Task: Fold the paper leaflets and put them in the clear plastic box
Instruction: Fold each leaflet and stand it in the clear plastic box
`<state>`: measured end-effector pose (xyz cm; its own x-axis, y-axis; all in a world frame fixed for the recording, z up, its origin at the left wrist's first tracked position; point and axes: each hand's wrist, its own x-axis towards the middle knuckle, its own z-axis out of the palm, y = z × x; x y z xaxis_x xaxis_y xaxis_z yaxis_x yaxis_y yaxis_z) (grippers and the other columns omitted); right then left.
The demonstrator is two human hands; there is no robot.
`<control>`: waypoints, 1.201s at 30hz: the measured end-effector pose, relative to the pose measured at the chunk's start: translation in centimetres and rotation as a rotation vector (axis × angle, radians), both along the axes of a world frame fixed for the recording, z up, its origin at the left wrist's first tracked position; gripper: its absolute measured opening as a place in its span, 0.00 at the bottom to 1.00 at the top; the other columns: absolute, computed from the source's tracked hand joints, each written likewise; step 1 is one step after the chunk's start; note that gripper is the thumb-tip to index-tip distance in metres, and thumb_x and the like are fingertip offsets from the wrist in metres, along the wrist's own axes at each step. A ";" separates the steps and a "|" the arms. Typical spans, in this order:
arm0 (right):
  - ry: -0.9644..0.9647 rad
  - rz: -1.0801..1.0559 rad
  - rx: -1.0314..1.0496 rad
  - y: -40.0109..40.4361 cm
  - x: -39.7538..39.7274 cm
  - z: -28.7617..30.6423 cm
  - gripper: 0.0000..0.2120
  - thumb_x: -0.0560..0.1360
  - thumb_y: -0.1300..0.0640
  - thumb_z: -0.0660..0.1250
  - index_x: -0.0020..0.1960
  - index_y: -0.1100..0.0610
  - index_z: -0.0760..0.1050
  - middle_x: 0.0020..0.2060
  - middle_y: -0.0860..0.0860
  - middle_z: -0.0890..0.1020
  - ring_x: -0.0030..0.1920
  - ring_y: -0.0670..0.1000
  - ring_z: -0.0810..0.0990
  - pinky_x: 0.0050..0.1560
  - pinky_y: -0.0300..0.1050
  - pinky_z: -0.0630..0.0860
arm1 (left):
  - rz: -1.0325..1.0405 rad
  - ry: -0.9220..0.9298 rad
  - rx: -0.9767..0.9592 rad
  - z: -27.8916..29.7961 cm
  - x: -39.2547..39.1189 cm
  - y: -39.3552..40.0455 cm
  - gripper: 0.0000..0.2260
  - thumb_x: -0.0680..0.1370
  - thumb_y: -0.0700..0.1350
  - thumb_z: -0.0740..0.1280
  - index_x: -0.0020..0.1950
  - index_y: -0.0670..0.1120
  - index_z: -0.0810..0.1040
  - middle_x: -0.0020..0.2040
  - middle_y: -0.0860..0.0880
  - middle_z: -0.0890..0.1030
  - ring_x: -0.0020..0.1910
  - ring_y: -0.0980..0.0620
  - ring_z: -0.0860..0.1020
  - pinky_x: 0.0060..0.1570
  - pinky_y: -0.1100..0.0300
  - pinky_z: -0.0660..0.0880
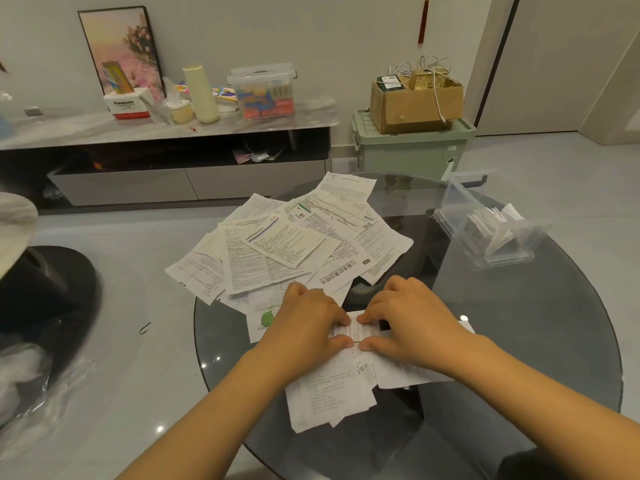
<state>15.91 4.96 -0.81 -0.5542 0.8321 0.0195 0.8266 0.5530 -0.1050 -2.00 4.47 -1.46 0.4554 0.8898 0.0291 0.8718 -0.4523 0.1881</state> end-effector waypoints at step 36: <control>1.501 -0.766 -0.345 0.0 12.1 6.0 0.08 0.75 0.62 0.67 0.54 0.61 0.75 0.41 0.57 0.82 0.37 0.52 0.81 0.39 0.41 0.77 | -0.116 -0.780 0.364 4.5 15.9 3.1 0.08 0.71 0.37 0.73 0.48 0.44 0.84 0.47 0.48 0.78 0.45 0.55 0.77 0.47 0.69 0.75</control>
